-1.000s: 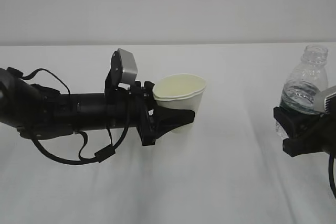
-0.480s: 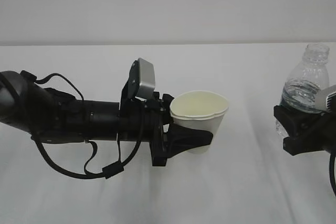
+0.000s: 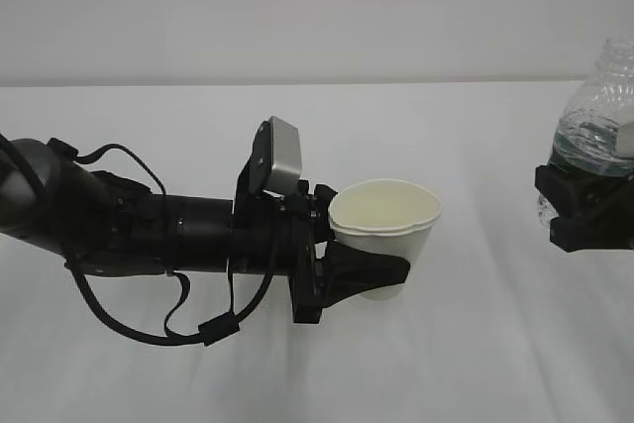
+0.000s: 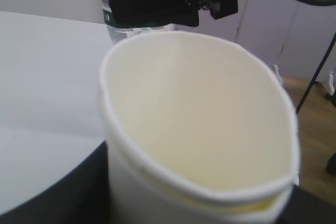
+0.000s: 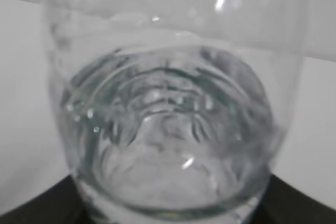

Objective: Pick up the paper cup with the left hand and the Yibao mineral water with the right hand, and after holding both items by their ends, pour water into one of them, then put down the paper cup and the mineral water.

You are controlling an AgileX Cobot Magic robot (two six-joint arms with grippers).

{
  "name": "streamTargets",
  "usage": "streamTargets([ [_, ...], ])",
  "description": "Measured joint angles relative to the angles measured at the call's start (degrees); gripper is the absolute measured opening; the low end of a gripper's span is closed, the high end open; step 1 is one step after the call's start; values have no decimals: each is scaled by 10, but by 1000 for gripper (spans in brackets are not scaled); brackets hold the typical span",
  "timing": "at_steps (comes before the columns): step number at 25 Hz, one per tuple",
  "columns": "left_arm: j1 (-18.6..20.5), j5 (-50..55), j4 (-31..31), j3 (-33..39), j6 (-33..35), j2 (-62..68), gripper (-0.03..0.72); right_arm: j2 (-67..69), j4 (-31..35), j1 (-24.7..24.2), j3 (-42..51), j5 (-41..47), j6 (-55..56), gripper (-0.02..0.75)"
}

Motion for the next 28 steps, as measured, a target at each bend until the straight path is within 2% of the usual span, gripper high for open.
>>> streamTargets([
  [10,-36,0,0,-1,0,3,437,-95,0,0,-2,91,14,405],
  [15,-40,0,0,-15,0,5,436,-132,-2,0,-6,142,14,405],
  [21,-40,6,13,-63,0,13,436,-162,-29,0,-8,175,15,405],
  [28,-40,8,34,-104,-31,55,436,-167,-81,0,-15,208,12,405],
])
